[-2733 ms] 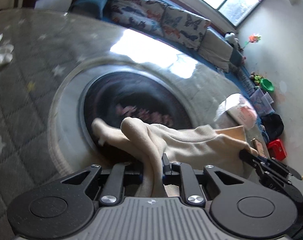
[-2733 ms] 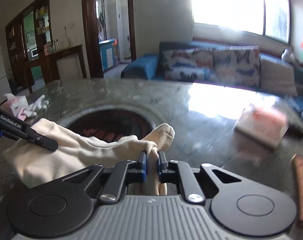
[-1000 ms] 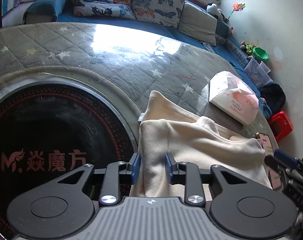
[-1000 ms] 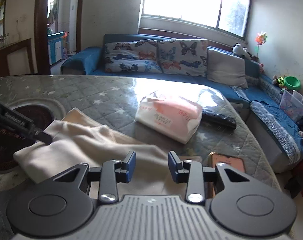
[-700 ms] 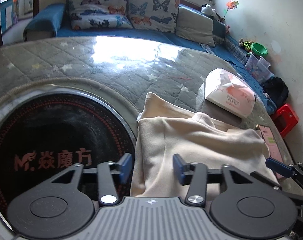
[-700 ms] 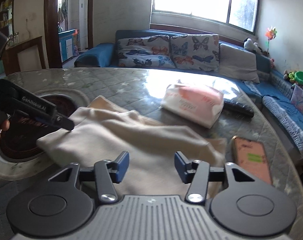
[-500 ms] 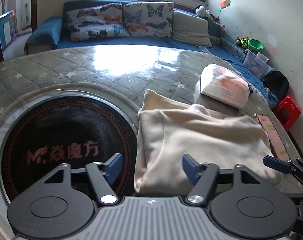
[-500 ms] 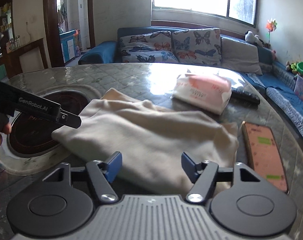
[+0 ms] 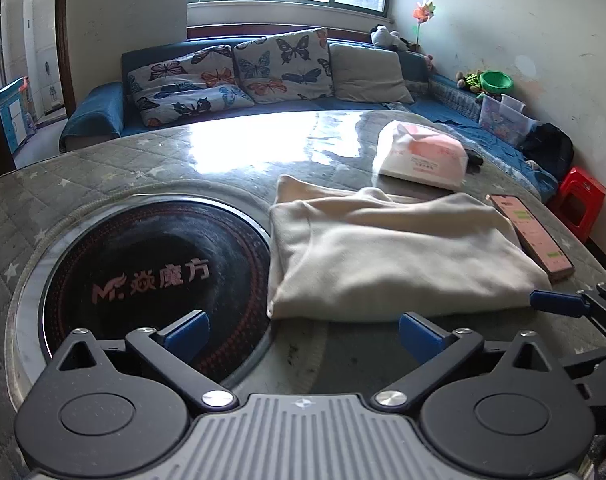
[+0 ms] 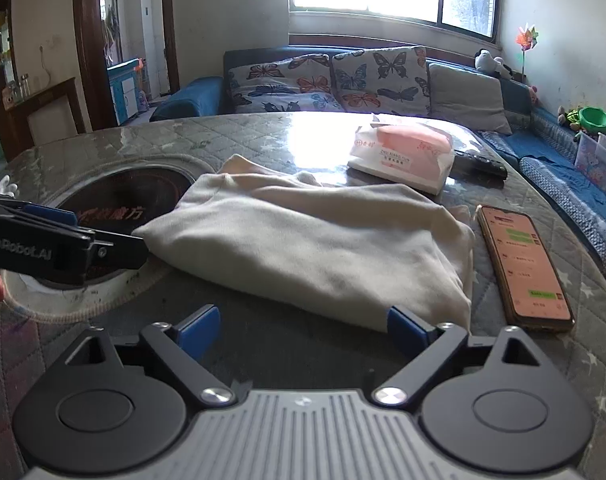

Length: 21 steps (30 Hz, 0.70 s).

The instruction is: Fold clothes

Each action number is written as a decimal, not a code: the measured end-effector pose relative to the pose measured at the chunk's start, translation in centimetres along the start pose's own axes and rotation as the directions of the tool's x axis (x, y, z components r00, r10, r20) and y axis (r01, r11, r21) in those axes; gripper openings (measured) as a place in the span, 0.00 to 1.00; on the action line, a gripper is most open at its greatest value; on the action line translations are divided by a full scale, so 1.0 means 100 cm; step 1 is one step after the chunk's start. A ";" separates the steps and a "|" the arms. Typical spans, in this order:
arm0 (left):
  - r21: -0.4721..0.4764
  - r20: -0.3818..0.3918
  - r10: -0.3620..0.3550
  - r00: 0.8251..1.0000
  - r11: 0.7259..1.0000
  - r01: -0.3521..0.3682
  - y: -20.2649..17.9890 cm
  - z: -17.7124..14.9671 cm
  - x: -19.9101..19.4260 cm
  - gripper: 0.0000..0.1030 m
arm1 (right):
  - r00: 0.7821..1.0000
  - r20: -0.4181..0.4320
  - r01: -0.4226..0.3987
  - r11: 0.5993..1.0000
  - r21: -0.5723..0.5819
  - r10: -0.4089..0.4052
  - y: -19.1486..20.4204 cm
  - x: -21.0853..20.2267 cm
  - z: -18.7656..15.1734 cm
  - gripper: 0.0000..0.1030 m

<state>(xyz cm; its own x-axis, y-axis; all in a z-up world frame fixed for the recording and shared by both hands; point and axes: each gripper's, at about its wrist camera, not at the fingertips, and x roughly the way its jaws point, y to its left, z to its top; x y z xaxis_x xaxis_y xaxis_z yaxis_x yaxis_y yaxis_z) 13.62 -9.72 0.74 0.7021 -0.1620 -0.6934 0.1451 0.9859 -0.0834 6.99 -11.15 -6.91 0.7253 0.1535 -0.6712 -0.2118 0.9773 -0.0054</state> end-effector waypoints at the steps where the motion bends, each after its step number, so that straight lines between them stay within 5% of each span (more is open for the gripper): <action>1: 0.003 -0.001 -0.001 1.000 1.000 0.001 -0.001 -0.002 -0.001 1.00 | 1.000 -0.001 0.003 1.000 0.002 -0.003 0.000 -0.001 -0.002 0.93; 21: 0.021 -0.051 0.029 0.998 0.999 -0.028 -0.014 -0.029 0.000 1.00 | 0.999 -0.028 0.032 0.998 0.050 -0.031 0.002 -0.006 -0.021 1.00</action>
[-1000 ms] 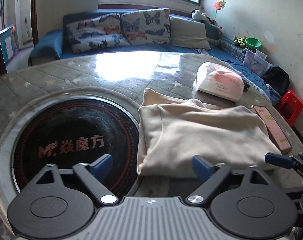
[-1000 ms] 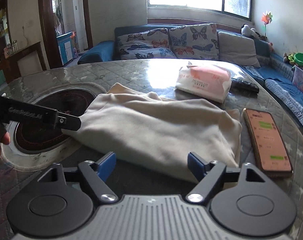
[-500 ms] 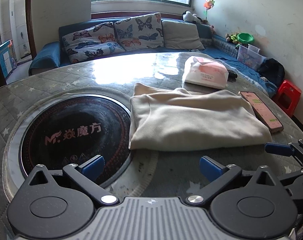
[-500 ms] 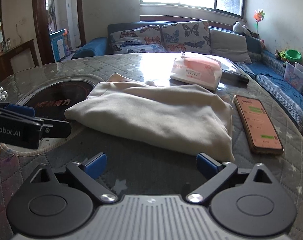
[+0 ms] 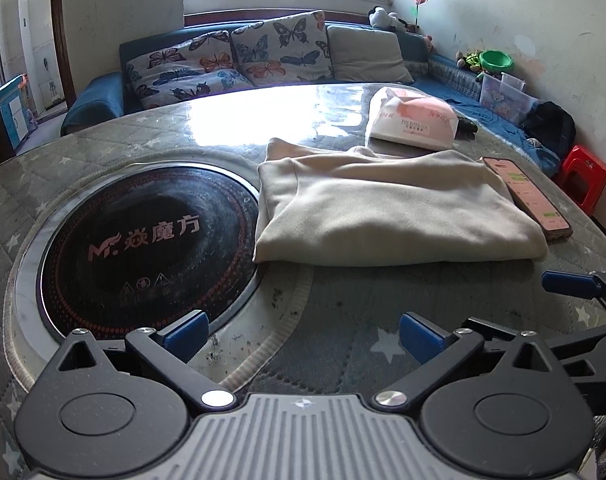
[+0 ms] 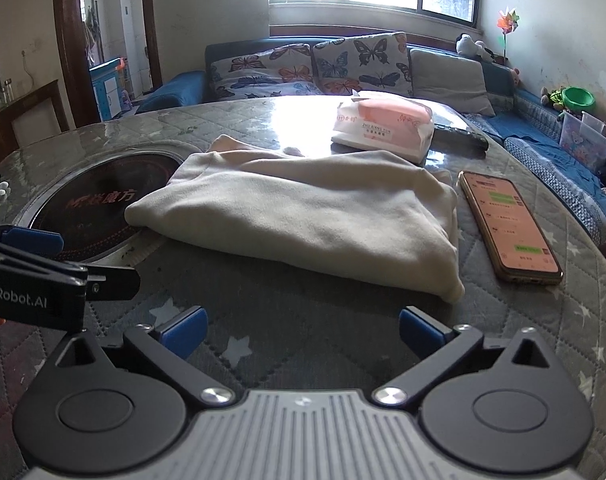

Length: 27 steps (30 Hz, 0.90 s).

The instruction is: Fold clothes

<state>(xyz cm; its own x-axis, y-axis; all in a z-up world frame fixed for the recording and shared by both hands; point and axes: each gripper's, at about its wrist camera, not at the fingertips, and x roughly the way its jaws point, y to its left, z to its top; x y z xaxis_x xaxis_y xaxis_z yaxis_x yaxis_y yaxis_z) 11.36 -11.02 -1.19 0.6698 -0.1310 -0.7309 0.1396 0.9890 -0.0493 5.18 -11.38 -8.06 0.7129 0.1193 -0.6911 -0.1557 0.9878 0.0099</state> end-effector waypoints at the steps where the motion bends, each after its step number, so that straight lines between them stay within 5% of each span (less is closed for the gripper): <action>1: 0.000 0.000 0.002 1.000 1.000 -0.002 0.000 -0.001 0.000 1.00 | 1.000 -0.002 0.002 1.000 0.001 -0.002 0.001 0.000 -0.001 1.00; 27: -0.011 0.001 0.048 0.999 0.999 -0.048 0.003 -0.008 0.004 1.00 | 1.000 -0.019 0.009 1.000 0.014 -0.009 0.001 0.010 -0.007 1.00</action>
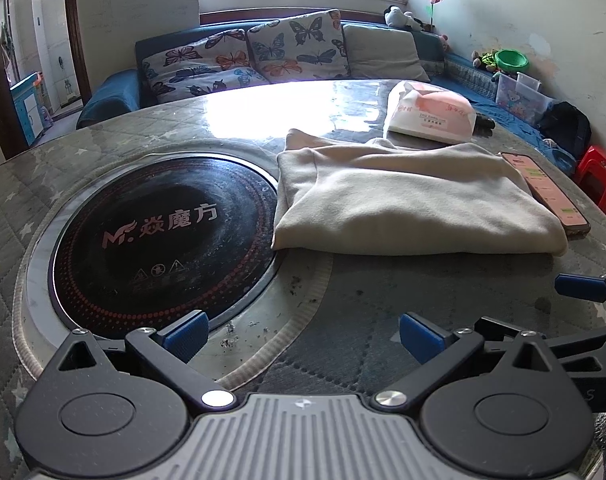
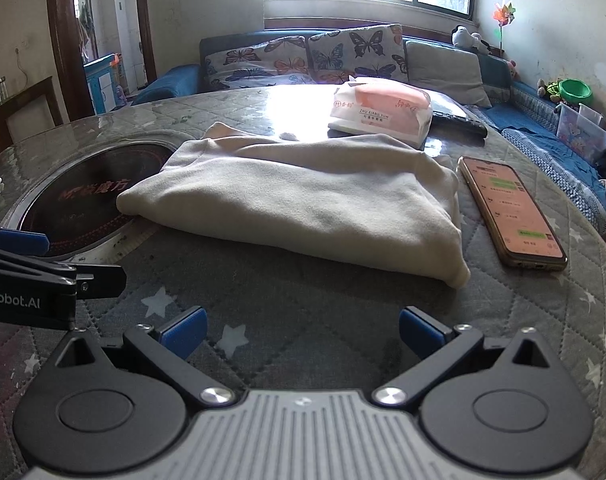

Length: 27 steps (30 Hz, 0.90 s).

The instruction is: Fold clothes

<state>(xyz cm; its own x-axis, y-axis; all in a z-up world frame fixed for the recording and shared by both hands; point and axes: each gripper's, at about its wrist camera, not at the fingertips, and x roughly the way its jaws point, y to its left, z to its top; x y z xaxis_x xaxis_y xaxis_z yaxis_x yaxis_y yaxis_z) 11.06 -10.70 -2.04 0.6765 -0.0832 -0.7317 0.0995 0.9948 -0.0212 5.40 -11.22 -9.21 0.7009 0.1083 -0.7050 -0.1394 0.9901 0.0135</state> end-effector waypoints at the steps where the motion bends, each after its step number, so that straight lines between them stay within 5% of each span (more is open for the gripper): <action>1: 0.001 0.001 0.001 1.000 1.000 -0.001 0.000 0.000 0.000 1.00 | 1.000 0.000 0.000 1.000 0.001 0.000 0.000 0.000 0.000 1.00; 27: 0.034 0.013 0.039 0.999 0.999 -0.040 0.001 -0.006 0.004 1.00 | 1.000 0.005 -0.014 1.000 0.018 0.014 -0.001 0.005 -0.001 1.00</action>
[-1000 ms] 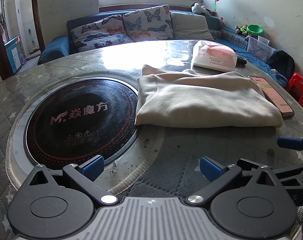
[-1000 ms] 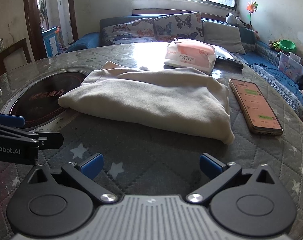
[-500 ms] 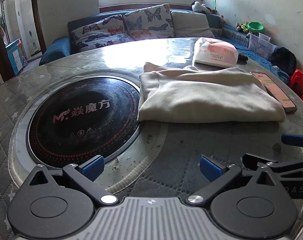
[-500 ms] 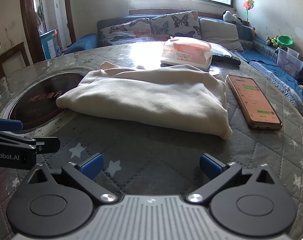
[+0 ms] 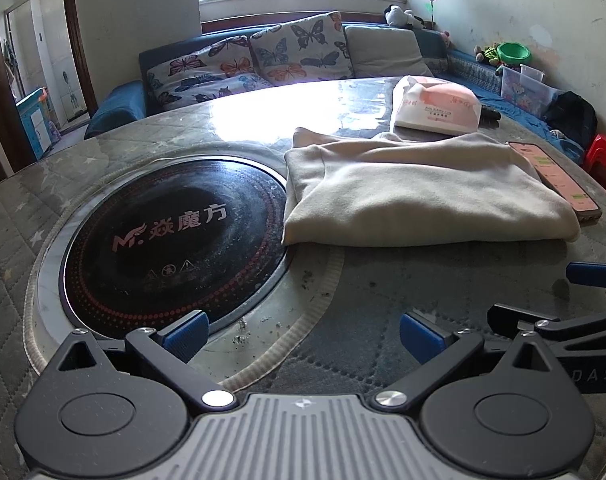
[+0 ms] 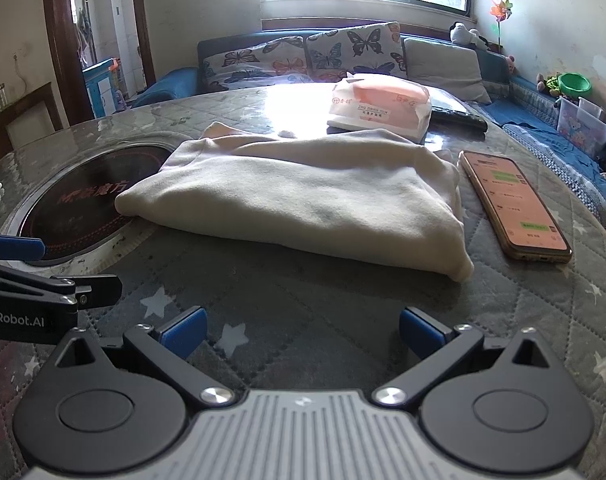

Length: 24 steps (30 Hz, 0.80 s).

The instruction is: Fold clothes

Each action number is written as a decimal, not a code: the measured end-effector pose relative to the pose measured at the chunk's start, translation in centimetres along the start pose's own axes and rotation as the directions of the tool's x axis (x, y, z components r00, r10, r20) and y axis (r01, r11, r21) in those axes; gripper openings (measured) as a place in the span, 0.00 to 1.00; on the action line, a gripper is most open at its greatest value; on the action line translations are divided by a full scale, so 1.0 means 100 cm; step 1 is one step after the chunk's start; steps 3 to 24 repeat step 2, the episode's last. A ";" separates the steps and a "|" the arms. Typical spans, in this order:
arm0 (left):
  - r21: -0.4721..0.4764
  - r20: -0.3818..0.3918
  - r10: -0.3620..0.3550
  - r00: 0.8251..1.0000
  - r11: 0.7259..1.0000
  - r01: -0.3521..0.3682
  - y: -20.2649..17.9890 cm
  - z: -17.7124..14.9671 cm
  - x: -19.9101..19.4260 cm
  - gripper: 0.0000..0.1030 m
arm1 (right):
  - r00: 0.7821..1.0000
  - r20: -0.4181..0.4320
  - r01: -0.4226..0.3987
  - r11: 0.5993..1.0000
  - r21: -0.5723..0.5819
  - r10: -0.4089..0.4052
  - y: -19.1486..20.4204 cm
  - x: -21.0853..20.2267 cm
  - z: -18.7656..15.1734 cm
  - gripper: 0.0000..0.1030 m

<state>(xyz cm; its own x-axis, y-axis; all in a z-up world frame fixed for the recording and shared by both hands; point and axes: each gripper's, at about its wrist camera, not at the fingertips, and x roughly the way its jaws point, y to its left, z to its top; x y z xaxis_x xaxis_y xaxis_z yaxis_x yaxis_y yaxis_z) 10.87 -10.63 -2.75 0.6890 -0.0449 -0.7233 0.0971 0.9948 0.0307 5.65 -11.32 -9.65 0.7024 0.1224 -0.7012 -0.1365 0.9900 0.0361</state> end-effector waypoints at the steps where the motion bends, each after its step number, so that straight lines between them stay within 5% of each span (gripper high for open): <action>1: -0.003 -0.002 -0.001 1.000 1.000 0.001 0.001 0.001 0.001 1.00 | 1.000 0.001 -0.002 1.000 -0.001 0.002 0.000 0.001 0.001 1.00; 24: -0.007 -0.004 0.001 1.000 1.000 -0.001 0.002 0.001 0.002 1.00 | 1.000 0.001 -0.002 1.000 -0.002 0.002 0.000 0.002 0.002 1.00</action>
